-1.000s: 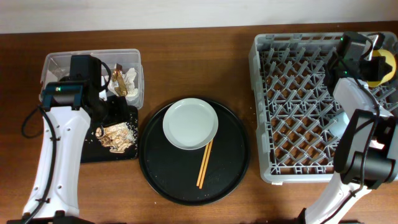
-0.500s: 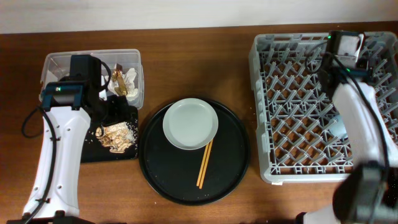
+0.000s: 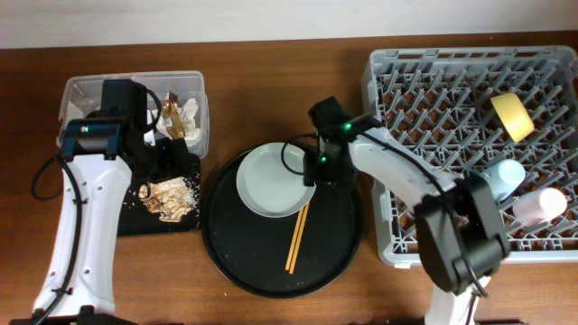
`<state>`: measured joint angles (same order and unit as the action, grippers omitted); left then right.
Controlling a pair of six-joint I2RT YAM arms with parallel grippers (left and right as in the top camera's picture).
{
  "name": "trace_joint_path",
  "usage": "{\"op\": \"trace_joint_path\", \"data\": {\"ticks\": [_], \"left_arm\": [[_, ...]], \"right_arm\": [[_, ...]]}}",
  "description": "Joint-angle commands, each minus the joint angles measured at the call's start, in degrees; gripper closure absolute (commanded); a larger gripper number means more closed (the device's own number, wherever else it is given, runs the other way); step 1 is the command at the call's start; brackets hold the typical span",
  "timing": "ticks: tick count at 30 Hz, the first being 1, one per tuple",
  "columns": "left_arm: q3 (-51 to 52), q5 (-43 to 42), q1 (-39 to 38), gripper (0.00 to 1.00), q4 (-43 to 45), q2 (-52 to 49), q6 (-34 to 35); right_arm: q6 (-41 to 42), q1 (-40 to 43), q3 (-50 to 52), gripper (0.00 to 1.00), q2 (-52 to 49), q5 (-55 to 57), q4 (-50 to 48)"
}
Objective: Sort waste into correct bins and load items into the dishwasher rack
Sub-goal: 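Grasp the white plate with the right gripper and stand it in the rack, then grasp one wooden chopstick with the right gripper and place it in the rack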
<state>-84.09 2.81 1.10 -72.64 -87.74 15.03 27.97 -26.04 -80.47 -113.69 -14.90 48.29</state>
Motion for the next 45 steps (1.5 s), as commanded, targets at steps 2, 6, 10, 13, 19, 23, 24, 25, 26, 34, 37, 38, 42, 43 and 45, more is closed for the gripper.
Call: {"op": "trace_joint_path", "data": {"ticks": [2,6,10,13,19,23,24,25,26,34,37,38,42,43,45], "left_arm": [[0.00,-0.46,0.04,0.02,-0.07,0.50,0.39],[0.00,-0.46,0.04,0.02,-0.04,0.50,0.37],[0.00,-0.46,0.04,0.02,-0.11,0.48,0.37],[0.00,-0.44,0.04,0.02,-0.09,0.50,0.37],[0.00,-0.44,0.04,0.02,0.42,0.50,0.39],[0.00,-0.46,0.04,0.02,0.44,0.50,0.39],[0.00,-0.46,0.04,0.02,0.44,0.48,0.37],[0.00,-0.46,0.04,0.02,0.44,0.50,0.39],[0.00,-0.46,0.04,0.02,0.44,0.48,0.39],[0.00,-0.46,0.04,0.02,0.59,0.50,0.39],[0.00,-0.46,0.02,0.02,0.59,0.50,0.39],[0.00,-0.46,0.04,0.02,0.57,0.48,0.39],[0.00,-0.44,0.04,0.01,0.57,0.48,0.37],[0.00,-0.70,0.02,0.01,0.55,0.48,0.37],[0.00,-1.53,0.04,0.01,0.66,0.48,0.37]], "right_arm": [[3.67,-0.26,0.04,0.68,-3.69,-0.15,0.87],[3.85,-0.15,-0.04,0.96,-2.86,-0.11,0.96],[0.50,2.36,-3.45,0.96,4.13,0.85,3.76],[-5.97,6.97,-9.62,0.96,12.72,10.49,9.49],[-23.52,18.99,-12.46,0.96,23.85,59.43,1.68],[-23.52,22.97,-12.44,0.96,21.20,71.58,-3.28],[-23.47,24.30,-12.44,0.96,19.61,71.49,-3.37],[-23.50,25.22,-12.44,0.96,17.68,71.23,-3.32],[-23.47,25.38,-12.44,0.96,16.04,68.74,-3.08],[-21.07,23.91,-12.41,0.94,5.95,58.07,1.53],[-21.07,23.28,-12.50,0.60,11.26,46.29,4.44],[-21.07,23.41,-12.52,0.43,16.72,40.13,4.39],[-21.05,23.37,-12.57,0.27,31.61,10.58,8.17],[-21.03,22.93,-12.55,0.27,32.61,3.52,11.41],[-17.75,19.50,-11.80,0.27,31.63,-1.40,18.32]]}}
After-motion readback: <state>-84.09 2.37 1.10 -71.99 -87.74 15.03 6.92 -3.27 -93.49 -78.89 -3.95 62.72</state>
